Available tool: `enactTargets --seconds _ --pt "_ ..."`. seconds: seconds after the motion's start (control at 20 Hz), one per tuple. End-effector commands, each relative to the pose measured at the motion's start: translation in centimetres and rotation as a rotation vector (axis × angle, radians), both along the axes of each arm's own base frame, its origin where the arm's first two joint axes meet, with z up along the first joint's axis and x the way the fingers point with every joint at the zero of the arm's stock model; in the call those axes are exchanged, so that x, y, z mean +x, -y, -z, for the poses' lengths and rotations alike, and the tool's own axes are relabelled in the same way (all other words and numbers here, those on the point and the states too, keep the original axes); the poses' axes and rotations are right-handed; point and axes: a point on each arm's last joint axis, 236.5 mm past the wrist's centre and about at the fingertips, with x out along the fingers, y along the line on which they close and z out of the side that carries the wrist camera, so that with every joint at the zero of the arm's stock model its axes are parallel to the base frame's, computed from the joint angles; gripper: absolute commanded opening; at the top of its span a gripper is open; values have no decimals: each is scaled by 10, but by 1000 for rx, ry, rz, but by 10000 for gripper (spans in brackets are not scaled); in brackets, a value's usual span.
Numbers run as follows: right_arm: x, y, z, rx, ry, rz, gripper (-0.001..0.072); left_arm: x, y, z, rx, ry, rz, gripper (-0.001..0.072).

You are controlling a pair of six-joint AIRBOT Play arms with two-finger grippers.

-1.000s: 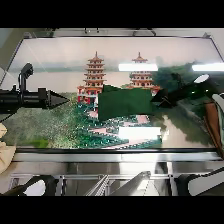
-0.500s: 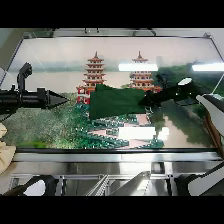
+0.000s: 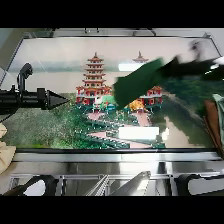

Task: Fold the shirts.

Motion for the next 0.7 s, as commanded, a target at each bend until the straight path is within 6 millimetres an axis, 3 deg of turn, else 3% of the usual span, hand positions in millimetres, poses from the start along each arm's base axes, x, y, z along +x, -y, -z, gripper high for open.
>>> enactTargets --seconds 0.0,0.05,0.1,0.2,0.3,0.35,0.45,0.65 --pt "-15 157 -100 36 52 486 22 -5 2 -1 -7 0 25 14" --pt "-39 195 -105 7 21 583 22 -6 2 -2 -8 0 28 14" --pt "-71 229 -97 -53 -57 670 22 -6 2 -2 -7 1 27 14" --pt "-149 282 -52 -192 -352 815 22 -4 2 -1 -3 9 26 14" --pt "-225 311 -7 -312 -649 872 23 -4 5 0 0 12 30 14" --pt "-253 319 8 -356 -745 872 23 -5 9 0 4 12 39 14" --pt "-286 325 34 -391 -858 849 23 -9 16 1 8 10 67 14" --pt "-320 317 63 -353 -993 817 23 -17 31 1 8 10 114 14"
